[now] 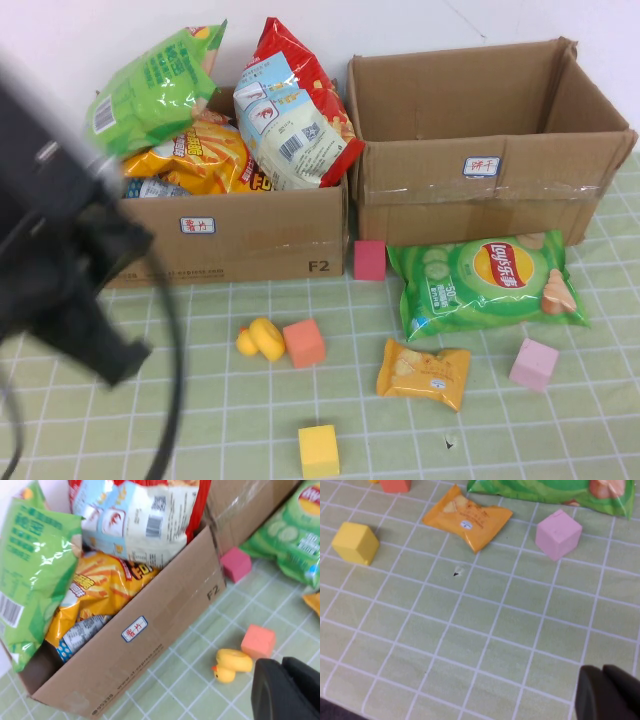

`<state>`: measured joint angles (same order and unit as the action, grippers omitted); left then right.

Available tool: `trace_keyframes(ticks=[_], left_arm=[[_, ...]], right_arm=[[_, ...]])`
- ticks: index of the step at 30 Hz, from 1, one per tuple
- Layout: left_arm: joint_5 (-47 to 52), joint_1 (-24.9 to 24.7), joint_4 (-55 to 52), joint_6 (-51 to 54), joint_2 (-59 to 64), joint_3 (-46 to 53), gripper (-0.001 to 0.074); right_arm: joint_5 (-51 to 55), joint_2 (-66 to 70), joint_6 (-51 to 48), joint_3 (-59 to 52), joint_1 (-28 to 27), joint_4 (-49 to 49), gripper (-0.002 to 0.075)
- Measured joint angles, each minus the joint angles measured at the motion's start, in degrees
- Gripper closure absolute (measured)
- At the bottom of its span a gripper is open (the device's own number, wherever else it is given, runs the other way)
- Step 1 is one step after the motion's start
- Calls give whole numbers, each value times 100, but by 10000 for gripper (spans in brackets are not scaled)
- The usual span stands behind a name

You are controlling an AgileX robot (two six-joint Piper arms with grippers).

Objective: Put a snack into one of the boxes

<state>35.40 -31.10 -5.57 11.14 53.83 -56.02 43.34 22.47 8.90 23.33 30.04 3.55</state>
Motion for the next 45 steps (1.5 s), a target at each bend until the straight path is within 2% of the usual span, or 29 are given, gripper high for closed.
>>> trace_keyframes(ticks=[6,11,15,26,36,38,42,45], left_arm=[[-1117,0,48,0,-1300,1339,735],[-2684,0,48,0,-1986,2324,735],[-3392,0,48,0,-2217,2766,735],[-3570,0,48,0,-2216,3160,736],[-3052,0,48,0,-2216,3259,736],[-3184,17,23,0,-2430,3560,736],[-3240,516,-40,13,-3058,4127,736],[-3254,1174,-40,-136,-3755,4620,736]], right_arm=[[-128,0,-224,-20,0,-355,727],[-870,0,-250,-119,0,-717,727],[-1257,0,-238,-360,0,-729,727],[-955,0,-217,-512,0,-718,727],[-913,0,-217,-512,0,-718,727],[-913,0,-228,-512,0,-718,727],[-866,0,-236,-512,0,-718,727],[-817,0,-236,-516,0,-718,727]])
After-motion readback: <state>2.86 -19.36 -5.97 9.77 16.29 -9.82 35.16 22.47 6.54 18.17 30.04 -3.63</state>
